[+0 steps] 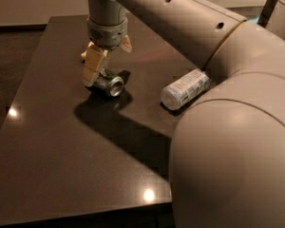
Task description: Place green can upright
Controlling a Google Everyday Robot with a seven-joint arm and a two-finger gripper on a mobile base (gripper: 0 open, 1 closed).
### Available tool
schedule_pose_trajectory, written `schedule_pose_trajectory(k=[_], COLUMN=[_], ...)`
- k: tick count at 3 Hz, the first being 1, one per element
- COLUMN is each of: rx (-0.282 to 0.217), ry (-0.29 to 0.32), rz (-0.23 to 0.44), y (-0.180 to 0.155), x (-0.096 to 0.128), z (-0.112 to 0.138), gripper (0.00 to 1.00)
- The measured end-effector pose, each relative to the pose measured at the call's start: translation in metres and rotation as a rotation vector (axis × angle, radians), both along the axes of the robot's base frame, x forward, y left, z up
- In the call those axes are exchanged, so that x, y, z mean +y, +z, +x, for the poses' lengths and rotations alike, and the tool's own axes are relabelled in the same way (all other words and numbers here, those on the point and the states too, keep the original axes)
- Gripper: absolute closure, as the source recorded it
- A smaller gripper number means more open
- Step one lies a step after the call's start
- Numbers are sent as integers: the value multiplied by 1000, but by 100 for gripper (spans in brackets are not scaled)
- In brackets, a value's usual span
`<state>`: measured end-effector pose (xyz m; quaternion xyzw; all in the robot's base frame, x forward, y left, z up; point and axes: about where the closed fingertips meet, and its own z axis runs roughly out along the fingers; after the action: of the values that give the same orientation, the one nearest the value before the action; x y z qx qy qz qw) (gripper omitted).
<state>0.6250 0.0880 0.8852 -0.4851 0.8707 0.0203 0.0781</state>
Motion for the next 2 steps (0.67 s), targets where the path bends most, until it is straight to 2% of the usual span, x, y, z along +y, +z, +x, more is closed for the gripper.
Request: schedule_pose_trajectory(k=[2], rx=[55], ry=[-58], rz=[-11], y=[-17], x=[27], z=[11], gripper=[0])
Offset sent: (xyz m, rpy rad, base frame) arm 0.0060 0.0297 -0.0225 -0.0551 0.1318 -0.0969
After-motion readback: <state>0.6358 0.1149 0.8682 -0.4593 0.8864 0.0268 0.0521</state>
